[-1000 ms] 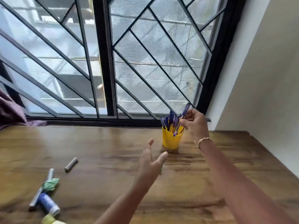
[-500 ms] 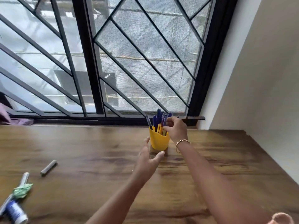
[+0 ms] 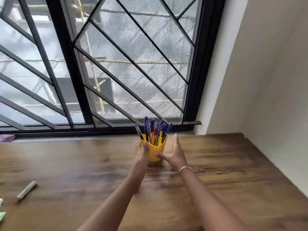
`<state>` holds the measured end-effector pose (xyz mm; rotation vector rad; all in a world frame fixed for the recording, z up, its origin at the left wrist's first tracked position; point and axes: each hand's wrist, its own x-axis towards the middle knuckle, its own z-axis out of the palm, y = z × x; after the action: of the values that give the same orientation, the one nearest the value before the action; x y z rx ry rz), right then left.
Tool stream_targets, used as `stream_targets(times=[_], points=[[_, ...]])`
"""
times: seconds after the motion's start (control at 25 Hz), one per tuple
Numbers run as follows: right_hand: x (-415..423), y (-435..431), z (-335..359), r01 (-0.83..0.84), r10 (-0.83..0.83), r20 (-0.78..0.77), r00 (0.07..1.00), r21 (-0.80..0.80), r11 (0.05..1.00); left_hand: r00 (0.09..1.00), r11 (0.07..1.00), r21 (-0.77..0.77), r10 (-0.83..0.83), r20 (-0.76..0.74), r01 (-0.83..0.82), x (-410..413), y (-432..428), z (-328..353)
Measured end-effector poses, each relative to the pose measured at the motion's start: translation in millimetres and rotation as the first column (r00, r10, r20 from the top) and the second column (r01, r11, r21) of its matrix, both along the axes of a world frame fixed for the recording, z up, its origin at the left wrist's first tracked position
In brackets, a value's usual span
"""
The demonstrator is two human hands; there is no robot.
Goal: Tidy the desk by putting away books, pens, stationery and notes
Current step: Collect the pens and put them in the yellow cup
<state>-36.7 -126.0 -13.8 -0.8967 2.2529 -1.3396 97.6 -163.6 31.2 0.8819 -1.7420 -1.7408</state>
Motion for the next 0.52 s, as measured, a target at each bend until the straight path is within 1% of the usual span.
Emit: stream_targets(times=[0.28, 0.52], points=[[10.7, -24.4, -11.6, 0.05, -0.048, 0.017, 0.999, -0.098, 0.994, 0.998, 0.994, 0.091, 0.061, 0.003, -0.061, -16.4, -19.4, -9.3], [9.8, -22.0, -12.9, 0.141, -0.136, 0.044, 0.99, -0.151, 0.978, 0.996, 0.993, 0.101, 0.07, -0.06, -0.064, -21.6, -9.3, -0.3]])
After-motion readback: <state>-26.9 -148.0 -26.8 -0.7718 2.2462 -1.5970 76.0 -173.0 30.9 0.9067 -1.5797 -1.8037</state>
